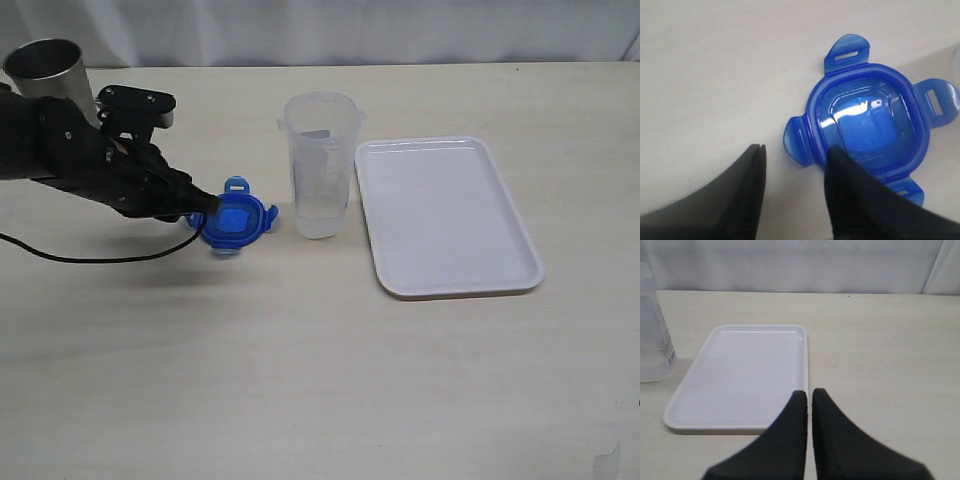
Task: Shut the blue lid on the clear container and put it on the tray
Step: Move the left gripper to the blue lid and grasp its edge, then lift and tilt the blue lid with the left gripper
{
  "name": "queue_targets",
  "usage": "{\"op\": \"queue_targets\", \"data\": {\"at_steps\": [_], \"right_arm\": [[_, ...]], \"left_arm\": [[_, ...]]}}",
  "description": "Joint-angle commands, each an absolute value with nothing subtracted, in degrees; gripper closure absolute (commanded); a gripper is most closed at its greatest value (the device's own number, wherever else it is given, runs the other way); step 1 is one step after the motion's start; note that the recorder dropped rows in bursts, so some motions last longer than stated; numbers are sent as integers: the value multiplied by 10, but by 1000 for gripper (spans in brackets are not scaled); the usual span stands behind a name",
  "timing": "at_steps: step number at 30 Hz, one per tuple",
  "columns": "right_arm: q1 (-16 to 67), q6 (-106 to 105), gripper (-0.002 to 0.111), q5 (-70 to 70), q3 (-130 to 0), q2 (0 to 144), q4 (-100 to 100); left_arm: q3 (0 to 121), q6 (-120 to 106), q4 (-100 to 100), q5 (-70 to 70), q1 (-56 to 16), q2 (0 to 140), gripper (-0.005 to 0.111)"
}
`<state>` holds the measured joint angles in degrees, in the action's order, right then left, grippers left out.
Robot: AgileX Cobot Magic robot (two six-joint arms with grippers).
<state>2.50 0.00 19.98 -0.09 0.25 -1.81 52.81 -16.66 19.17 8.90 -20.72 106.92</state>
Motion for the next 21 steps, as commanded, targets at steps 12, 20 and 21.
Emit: {"op": "queue_targets", "data": {"at_steps": [12,20,21], "right_arm": [[22,-3,104,198,0,0,-18],[22,-3,104,198,0,0,-18],[22,-3,104,198,0,0,-18]], "left_arm": [[594,-161,251,165,-203,1133,60],[595,-163,255,138,-203,1138,60],[595,-164,247,138,-202,1138,60]]}}
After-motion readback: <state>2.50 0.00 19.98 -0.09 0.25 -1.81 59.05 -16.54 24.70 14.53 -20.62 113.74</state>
